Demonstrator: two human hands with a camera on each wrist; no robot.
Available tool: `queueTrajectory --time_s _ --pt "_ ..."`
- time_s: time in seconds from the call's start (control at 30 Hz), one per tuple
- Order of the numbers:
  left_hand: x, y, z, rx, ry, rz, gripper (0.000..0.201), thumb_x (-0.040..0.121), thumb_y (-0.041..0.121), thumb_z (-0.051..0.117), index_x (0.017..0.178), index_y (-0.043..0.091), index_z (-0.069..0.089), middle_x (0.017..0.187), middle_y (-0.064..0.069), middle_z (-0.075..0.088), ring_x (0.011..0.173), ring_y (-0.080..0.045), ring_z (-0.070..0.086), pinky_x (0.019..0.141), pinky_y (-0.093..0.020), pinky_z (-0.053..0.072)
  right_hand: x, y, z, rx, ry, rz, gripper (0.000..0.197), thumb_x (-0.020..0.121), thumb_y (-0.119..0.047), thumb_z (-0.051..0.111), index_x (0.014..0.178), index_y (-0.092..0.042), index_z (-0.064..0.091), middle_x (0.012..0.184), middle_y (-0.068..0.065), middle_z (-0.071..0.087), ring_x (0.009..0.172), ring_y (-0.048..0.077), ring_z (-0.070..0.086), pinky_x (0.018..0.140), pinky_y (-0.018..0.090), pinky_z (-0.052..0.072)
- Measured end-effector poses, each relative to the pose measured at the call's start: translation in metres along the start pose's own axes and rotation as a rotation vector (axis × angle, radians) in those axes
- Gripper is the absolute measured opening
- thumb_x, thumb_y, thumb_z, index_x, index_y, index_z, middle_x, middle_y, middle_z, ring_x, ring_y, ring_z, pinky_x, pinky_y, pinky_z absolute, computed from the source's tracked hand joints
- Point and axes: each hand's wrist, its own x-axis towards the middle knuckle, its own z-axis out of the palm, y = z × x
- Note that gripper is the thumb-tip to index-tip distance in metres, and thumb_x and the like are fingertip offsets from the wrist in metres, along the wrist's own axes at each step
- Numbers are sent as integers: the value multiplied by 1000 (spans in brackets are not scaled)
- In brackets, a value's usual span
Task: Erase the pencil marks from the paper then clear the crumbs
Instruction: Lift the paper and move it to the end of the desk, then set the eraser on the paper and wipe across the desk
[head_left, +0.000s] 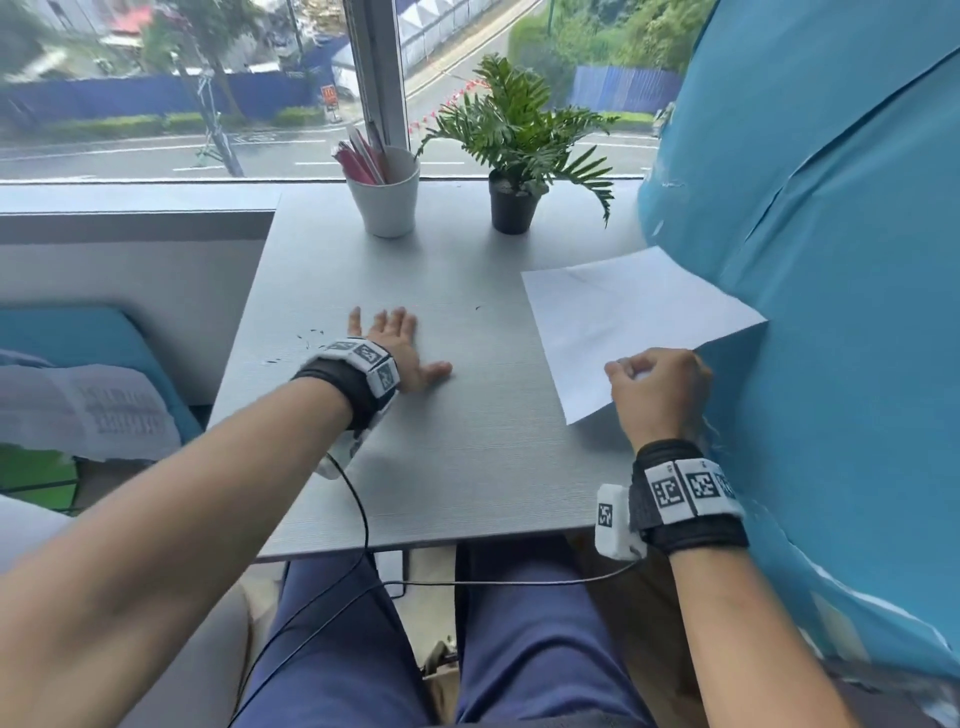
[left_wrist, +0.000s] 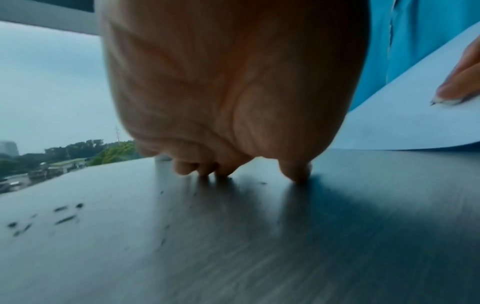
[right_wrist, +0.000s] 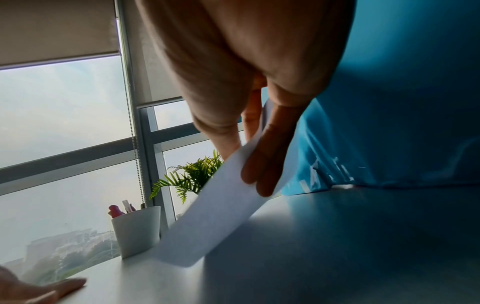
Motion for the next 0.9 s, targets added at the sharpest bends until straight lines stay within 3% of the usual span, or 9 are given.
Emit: queueTrajectory --time_s 0.07,0.17,0.33,0.4,0.47,0.57,0.67,0.77,0.9 --pt "1 11 -5 -1 47 -20 101 90 80 25 158 13 -8 166 -3 -14 153 -24 -9 116 -55 -16 2 -7 5 -16 -41 -6 12 79 -15 72 76 -4 76 78 9 73 82 26 64 73 25 51" --pt "8 48 -17 -44 109 207 92 95 70 33 159 17 -9 166 0 -17 153 -21 -13 119 -53 -13 6 -15 15 -55 -101 -12 12 78 -15 72 73 -4 75 74 10 72 78 27 66 72 33 58" --pt "32 82 -25 -100 2 277 91 96 65 41 159 21 -7 166 0 -17 153 -22 -13 122 -52 -6 9 -19 17 -242 -286 91 11 76 -26 71 75 -15 74 83 5 72 71 24 61 62 23 44" --pt "37 80 -23 -118 -19 282 93 95 67 41 159 22 -9 165 1 -19 152 -22 -15 122 -52 -4 6 -18 9 -324 -287 101 11 77 -28 70 79 -18 73 104 9 66 83 27 61 66 28 48" --pt "38 76 -19 -130 4 308 94 94 70 39 159 22 -9 165 0 -18 152 -22 -15 122 -50 -5 -2 -20 -1 -361 -212 85 10 79 -28 70 81 -19 73 133 18 46 116 37 50 83 41 53" --pt "36 68 -13 -139 32 342 92 94 72 36 159 24 -9 165 -1 -19 152 -21 -15 122 -48 -7 -12 -33 -18 -360 -82 13 5 80 -30 71 81 -25 72 158 20 15 146 43 13 108 57 35" --pt "31 56 -9 -120 27 336 95 92 74 35 159 23 -9 165 0 -20 152 -19 -15 122 -48 -7 -10 -38 -17 -355 -62 -58 7 80 -30 73 85 -26 75 162 15 6 149 40 2 118 59 16" --pt "22 38 -4 -93 28 303 100 90 78 32 158 19 -12 165 0 -20 152 -20 -13 123 -47 -6 -5 -37 -5 -367 -183 -179 8 81 -28 74 84 -20 74 159 13 24 147 32 22 117 48 24" --pt "4 15 1 -48 20 297 101 88 79 29 158 20 -12 165 2 -18 153 -20 -10 122 -48 -5 19 -36 22 -391 -514 -145 19 85 -28 68 94 -11 69 115 11 65 99 28 63 83 34 51"
